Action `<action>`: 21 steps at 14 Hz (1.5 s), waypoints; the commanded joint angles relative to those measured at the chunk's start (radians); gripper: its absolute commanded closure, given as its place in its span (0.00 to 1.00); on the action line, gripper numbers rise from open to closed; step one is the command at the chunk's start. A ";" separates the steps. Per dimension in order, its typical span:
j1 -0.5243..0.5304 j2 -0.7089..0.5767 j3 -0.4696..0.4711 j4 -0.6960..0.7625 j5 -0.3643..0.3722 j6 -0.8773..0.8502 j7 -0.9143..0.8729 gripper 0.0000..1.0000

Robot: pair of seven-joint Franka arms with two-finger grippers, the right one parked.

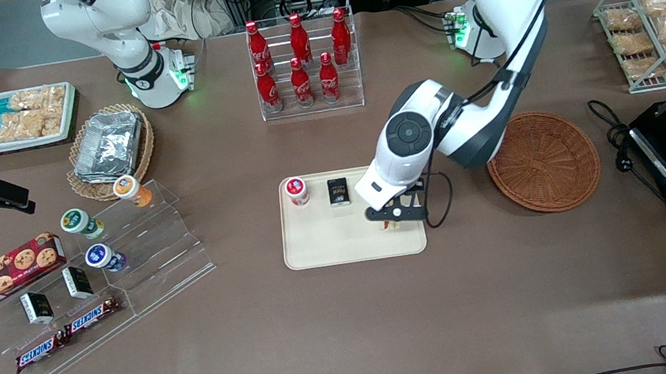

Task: Place sandwich from basket to tray
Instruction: 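Carry the sandwich over the cream tray and lower it beside the black box, then open the left gripper, release the sandwich, and raise the arm away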

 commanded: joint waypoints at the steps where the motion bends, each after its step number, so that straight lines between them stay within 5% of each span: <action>1: -0.014 0.061 0.001 0.038 0.057 0.014 -0.049 1.00; 5: -0.005 0.088 0.004 -0.004 0.137 0.066 -0.141 1.00; 10: -0.013 0.109 0.047 -0.013 0.152 0.092 -0.163 1.00; 11: -0.013 0.115 0.047 -0.011 0.154 0.091 -0.166 0.59; 12: -0.013 0.114 0.047 -0.011 0.161 0.091 -0.170 0.01; 21: -0.005 -0.021 0.044 0.028 0.149 -0.025 -0.172 0.00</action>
